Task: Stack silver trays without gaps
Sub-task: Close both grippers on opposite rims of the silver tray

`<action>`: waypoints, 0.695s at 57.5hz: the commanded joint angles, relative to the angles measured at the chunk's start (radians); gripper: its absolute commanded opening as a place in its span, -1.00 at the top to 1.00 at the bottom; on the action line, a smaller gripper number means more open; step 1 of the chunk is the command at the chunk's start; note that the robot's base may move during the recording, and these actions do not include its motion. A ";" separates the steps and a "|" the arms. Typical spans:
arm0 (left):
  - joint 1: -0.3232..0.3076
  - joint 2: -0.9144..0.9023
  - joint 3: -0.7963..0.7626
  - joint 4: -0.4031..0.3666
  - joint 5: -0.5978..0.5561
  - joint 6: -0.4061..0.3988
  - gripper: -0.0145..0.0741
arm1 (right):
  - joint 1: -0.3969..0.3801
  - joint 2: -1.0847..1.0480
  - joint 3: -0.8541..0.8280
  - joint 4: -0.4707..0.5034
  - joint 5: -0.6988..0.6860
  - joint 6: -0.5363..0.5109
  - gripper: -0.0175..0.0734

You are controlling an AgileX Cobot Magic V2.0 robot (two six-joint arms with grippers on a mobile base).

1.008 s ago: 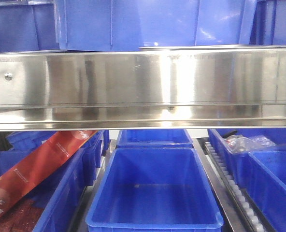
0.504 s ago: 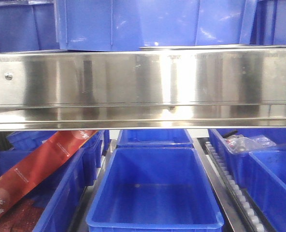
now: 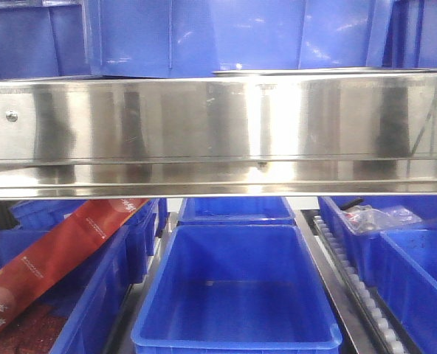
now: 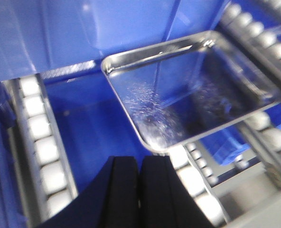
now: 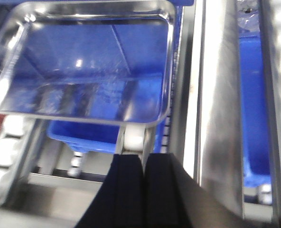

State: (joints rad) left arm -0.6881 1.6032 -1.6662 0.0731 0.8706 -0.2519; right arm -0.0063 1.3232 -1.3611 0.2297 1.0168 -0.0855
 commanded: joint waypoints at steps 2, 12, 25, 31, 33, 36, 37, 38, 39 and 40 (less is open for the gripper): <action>-0.026 0.105 -0.109 0.028 0.024 -0.038 0.71 | 0.026 0.056 -0.051 -0.037 -0.063 -0.011 0.78; -0.030 0.228 -0.220 0.026 0.033 -0.040 0.63 | 0.041 0.144 -0.126 -0.037 -0.114 -0.011 0.78; -0.030 0.296 -0.253 0.032 0.030 -0.040 -0.04 | 0.041 0.251 -0.191 -0.037 -0.105 -0.011 0.74; -0.028 0.313 -0.253 0.060 0.028 -0.074 -0.28 | 0.041 0.293 -0.201 -0.037 -0.098 -0.011 0.57; -0.026 0.318 -0.253 0.069 0.028 -0.084 -0.32 | 0.041 0.307 -0.204 -0.035 -0.098 -0.011 0.43; -0.026 0.328 -0.253 0.073 0.028 -0.106 -0.34 | 0.041 0.323 -0.204 -0.034 -0.098 -0.011 0.14; -0.026 0.330 -0.253 0.073 0.028 -0.116 -0.34 | 0.041 0.330 -0.204 -0.034 -0.098 -0.011 0.07; -0.026 0.335 -0.253 0.073 0.026 -0.123 -0.34 | 0.041 0.333 -0.204 -0.034 -0.098 -0.011 -0.04; -0.026 0.335 -0.253 0.074 0.026 -0.128 -0.33 | 0.041 0.339 -0.204 -0.034 -0.100 -0.011 -0.10; -0.026 0.339 -0.253 0.075 0.024 -0.135 -0.33 | 0.041 0.343 -0.204 -0.034 -0.100 -0.011 -0.16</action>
State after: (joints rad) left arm -0.7107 1.9353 -1.9106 0.1378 0.9056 -0.3464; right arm 0.0319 1.6484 -1.5542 0.2045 0.9282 -0.0855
